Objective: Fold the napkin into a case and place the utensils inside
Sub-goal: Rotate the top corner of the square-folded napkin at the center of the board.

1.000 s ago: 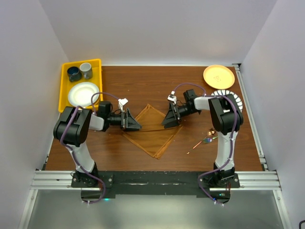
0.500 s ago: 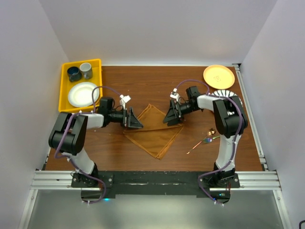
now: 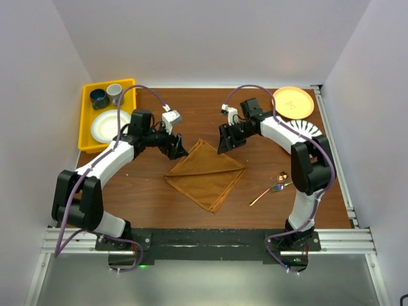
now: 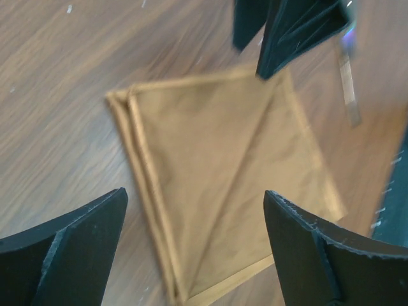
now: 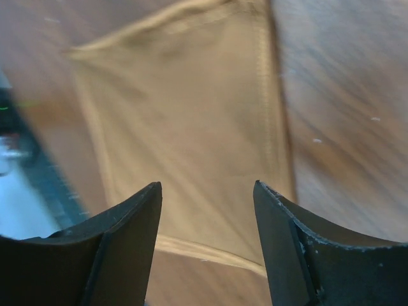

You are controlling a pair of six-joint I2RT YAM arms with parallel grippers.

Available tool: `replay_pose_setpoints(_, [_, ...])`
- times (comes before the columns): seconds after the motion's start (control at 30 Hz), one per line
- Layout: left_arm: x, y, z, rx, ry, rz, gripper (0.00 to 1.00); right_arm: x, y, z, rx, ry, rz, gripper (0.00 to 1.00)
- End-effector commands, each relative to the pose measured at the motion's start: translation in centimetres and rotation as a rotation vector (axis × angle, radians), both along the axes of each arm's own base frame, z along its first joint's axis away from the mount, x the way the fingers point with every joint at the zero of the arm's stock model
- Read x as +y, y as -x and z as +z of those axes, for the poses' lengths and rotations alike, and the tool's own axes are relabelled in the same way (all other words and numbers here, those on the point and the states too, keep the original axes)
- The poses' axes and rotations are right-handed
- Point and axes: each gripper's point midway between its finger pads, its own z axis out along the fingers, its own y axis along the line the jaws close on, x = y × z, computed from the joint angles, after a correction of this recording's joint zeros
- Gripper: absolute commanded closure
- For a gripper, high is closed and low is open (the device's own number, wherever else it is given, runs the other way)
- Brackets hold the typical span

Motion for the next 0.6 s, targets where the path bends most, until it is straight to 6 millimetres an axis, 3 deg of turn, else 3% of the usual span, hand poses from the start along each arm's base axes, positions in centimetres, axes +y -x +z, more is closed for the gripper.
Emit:
replay_pose_setpoints(0.0, [1.8,-0.8,-2.5,-0.090,-0.195,-0.037,0.17,-1.9,-1.7,-2.2,-0.141,0.224,0.002,0.39])
replay_pose_setpoints(0.03, [1.9,-0.7,-2.9,-0.085,-0.204,-0.045,0.26,-2.0,-1.7,-2.7,-0.146,0.244,0.012,0.39])
replay_pose_setpoints(0.23, [1.8,-0.3,-5.8,-0.070,-0.312,-0.089,0.46,-2.0,-1.6,-5.0,-0.125,0.282,0.021,0.41])
replay_pose_setpoints(0.4, [2.2,-0.2,-8.1,-0.022,-0.358,-0.100,0.52,-1.8,-1.7,-6.0,-0.119,0.303,0.035,0.42])
replay_pose_setpoints(0.57, [2.8,0.5,-9.7,0.010,-0.402,-0.119,0.54,-1.8,-0.5,-6.9,-0.081,0.302,0.053,0.45])
